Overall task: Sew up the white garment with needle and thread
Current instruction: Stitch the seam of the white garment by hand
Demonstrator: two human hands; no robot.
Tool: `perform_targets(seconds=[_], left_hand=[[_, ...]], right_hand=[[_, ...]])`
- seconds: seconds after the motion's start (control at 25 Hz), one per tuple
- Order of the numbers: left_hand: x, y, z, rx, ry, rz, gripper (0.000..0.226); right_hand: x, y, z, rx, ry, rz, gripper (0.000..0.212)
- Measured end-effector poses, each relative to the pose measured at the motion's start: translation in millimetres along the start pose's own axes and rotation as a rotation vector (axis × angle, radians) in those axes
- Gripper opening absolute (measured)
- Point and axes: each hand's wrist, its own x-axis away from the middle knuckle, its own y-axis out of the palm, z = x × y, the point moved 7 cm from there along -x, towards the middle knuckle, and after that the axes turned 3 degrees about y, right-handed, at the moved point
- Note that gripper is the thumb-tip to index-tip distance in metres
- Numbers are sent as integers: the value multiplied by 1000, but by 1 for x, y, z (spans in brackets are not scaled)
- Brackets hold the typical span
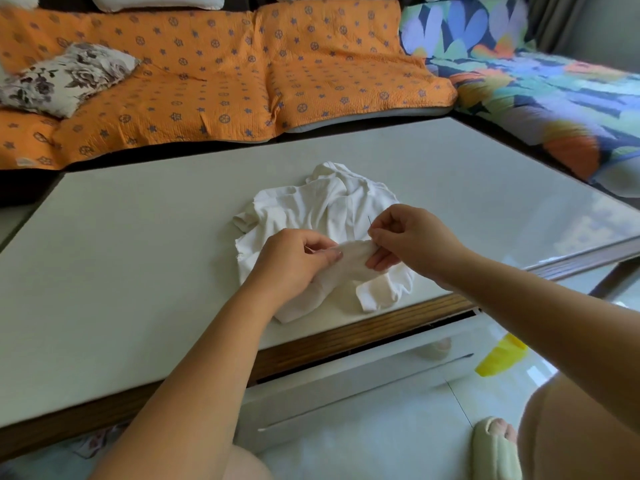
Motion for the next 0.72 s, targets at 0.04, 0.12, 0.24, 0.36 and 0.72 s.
perform_targets(seconds=[0.04,0.12,0.24,0.36,0.72], left_hand=[[0,-1,4,11,5,9,1],[-2,0,9,32,3,11,7],[-7,10,11,32,-28,-27,8],[-11,15,8,81,-99,-57,5],[-18,16,-3,201,-179,109,7]], right_hand=[[2,0,-1,-30,9,16,6],[3,1,0,-87,22,33,6],[-4,1,5,-149,23,36,6],[-16,-3,11,-144,17,29,6],[-40,2,13,-168,-39,-75,6]])
